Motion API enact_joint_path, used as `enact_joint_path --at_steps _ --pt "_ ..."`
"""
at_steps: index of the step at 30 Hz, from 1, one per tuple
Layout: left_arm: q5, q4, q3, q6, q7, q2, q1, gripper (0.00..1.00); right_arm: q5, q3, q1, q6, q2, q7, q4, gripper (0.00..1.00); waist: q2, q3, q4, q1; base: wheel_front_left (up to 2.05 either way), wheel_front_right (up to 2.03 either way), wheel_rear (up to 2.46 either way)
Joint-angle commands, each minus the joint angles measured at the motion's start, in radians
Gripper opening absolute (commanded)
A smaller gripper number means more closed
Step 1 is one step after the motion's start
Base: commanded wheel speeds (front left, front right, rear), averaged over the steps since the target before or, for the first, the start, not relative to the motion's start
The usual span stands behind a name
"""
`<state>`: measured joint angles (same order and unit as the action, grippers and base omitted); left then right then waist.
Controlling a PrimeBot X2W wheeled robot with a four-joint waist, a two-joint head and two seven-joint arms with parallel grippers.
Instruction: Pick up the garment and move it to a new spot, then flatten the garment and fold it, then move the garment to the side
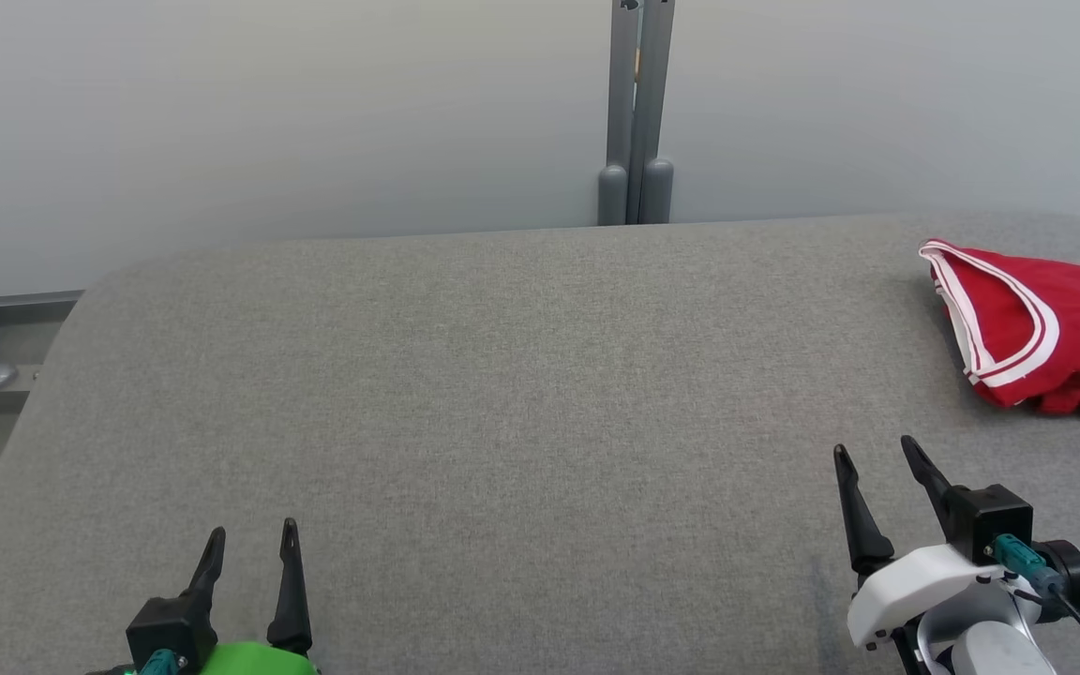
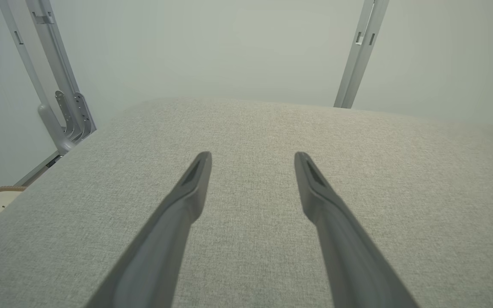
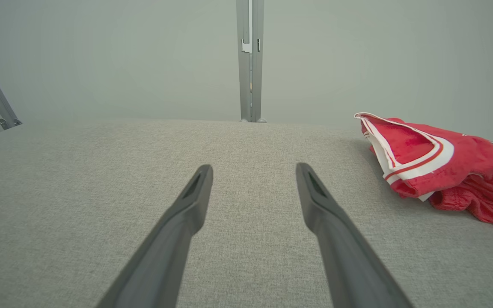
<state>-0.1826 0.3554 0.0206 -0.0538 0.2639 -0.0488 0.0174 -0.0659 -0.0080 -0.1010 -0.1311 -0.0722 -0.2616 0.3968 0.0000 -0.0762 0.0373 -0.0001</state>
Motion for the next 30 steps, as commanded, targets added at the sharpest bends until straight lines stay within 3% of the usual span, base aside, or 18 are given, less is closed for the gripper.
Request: enact_joint_path --at_steps 1,30 --pt "0.002 0.0 -0.007 -0.008 0.0 -0.004 0.019 1.0 0.006 -0.005 0.017 0.001 0.002 -0.004 -0.007 1.0 0.0 -0.009 0.002 0.0001 0.0 0.0 0.0" --pt "0.046 -0.002 -0.018 -0.024 0.0 -0.004 0.011 1.0 0.042 -0.03 0.037 0.001 0.019 -0.004 -0.042 1.0 0.0 -0.007 0.004 0.0001 0.0 0.0 0.0"
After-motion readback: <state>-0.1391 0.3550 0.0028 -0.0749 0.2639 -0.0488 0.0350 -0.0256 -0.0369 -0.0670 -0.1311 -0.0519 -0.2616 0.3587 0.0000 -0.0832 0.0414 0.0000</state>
